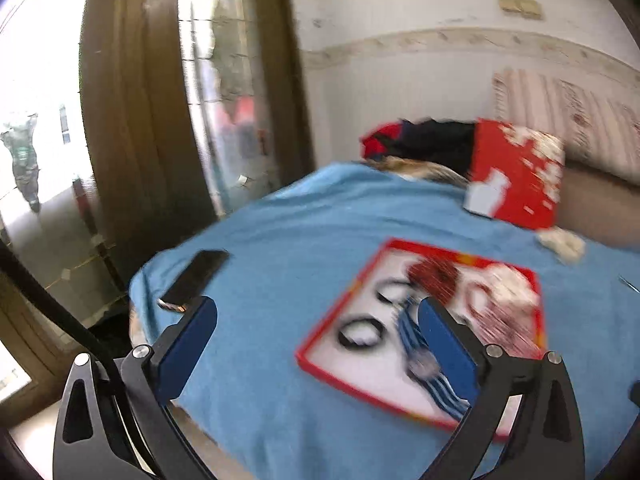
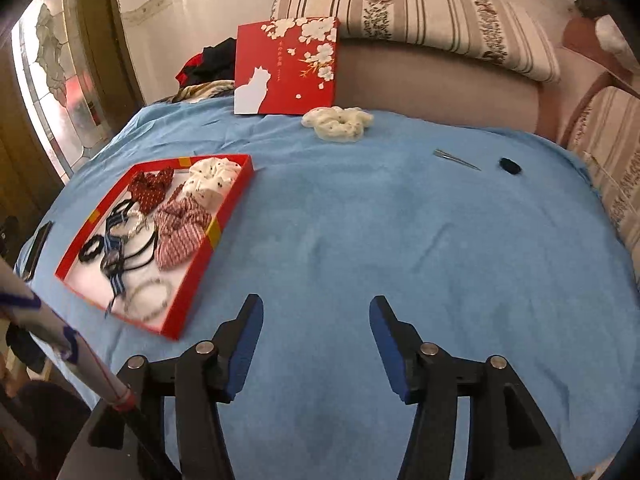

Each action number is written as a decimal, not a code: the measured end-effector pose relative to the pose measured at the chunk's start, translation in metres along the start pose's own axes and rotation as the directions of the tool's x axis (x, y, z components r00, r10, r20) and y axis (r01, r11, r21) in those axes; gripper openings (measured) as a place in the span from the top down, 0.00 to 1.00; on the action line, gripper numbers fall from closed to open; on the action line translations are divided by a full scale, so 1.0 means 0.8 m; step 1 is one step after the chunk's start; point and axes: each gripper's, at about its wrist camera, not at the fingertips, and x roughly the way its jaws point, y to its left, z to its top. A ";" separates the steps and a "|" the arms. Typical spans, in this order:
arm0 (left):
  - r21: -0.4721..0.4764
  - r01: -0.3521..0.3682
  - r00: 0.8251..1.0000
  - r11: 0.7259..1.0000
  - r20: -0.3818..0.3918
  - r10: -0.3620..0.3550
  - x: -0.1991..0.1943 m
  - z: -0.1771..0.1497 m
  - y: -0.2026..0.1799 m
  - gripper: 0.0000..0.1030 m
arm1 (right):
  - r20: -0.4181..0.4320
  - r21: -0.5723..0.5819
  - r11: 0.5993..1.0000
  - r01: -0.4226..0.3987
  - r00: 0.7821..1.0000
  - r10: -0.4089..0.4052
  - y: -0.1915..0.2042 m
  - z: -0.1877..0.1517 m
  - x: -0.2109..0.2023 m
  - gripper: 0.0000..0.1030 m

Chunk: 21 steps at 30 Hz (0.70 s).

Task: Organize jewelry

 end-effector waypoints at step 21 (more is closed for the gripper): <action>0.070 0.316 0.919 0.946 -0.269 -0.288 -0.100 -0.064 -0.118 0.03 | 0.079 0.046 0.994 0.104 0.991 -0.107 -0.042 -0.053 -0.056 0.31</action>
